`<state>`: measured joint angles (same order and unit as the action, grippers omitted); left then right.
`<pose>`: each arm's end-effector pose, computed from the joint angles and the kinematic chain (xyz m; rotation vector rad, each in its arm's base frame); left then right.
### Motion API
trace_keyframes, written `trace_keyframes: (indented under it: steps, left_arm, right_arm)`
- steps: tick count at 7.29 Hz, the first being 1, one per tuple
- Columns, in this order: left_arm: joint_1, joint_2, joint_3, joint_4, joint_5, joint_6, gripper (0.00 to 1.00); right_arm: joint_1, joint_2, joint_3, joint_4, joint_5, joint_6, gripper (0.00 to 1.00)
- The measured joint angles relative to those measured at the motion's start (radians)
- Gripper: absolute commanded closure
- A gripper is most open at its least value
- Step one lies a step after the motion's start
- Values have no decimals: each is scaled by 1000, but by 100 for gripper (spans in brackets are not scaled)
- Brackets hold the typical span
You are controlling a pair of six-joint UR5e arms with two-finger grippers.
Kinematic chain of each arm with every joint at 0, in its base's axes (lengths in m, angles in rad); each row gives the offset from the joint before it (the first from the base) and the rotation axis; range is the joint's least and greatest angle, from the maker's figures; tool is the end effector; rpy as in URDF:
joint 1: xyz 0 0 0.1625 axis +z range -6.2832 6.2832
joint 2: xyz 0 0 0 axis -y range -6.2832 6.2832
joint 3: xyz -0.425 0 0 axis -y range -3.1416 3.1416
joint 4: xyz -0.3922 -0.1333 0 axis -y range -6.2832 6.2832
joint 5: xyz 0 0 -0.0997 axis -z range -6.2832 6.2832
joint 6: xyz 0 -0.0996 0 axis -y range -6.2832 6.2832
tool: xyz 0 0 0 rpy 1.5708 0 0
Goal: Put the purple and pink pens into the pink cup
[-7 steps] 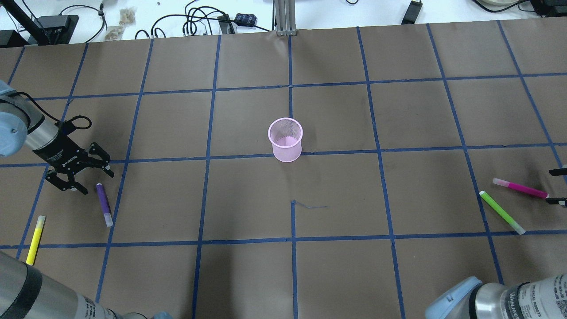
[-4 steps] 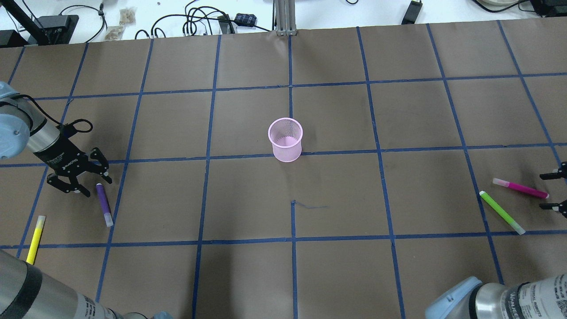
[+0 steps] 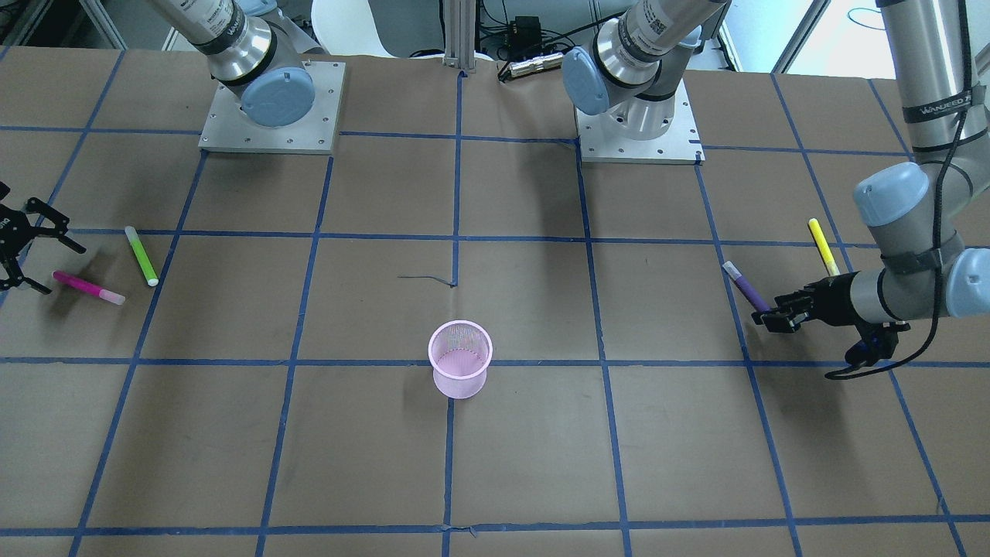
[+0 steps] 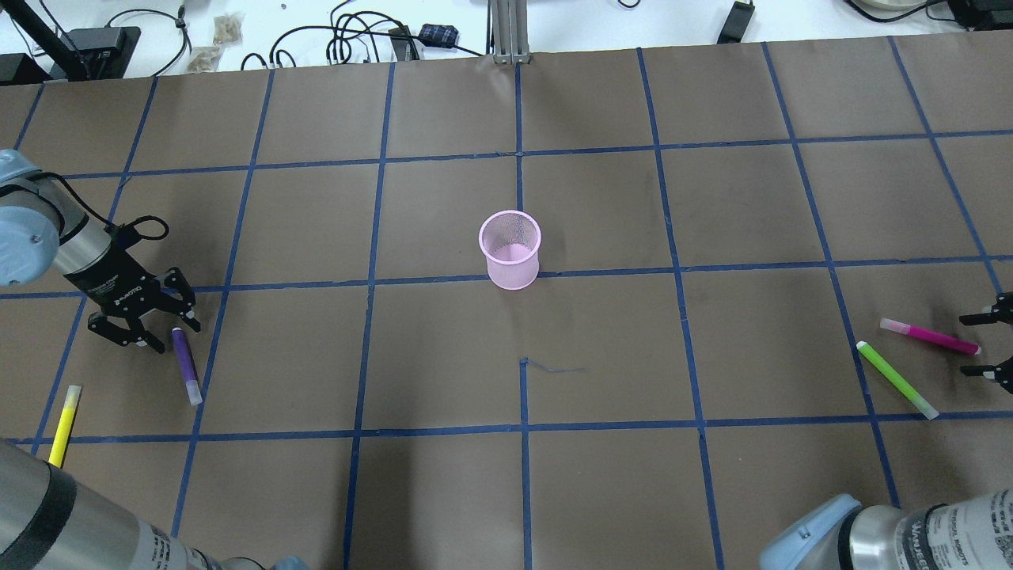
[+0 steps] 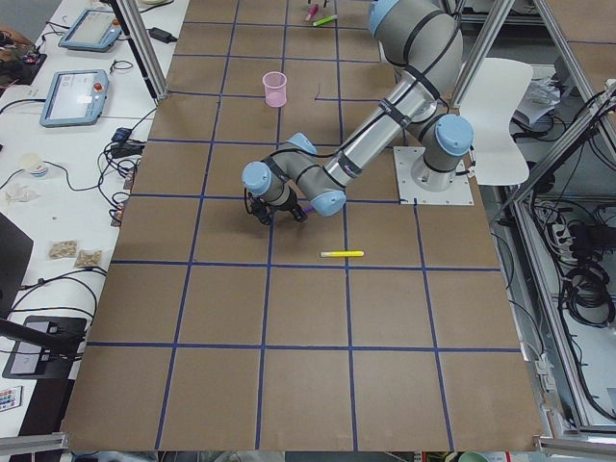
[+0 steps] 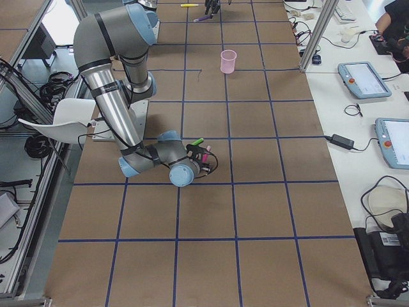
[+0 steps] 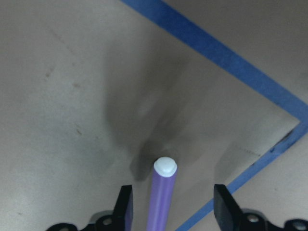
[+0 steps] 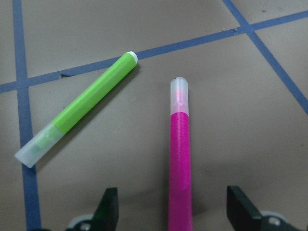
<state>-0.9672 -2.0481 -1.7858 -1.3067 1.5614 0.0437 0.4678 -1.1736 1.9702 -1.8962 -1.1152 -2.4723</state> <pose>0.1997 -0.5261 0.1577 0.8143 -2.8216 -0.6010 -0.3547 -0.3776 0.1490 -1.5818 2.1738 -0.7464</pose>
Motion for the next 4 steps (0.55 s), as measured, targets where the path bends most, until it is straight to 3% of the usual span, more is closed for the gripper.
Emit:
trace_keyframes:
  steps: [4]
  left_arm:
    - [-1,2,-1,9,-2,2,89]
  right_arm:
    - [0,3,0,-5,0,-16,29]
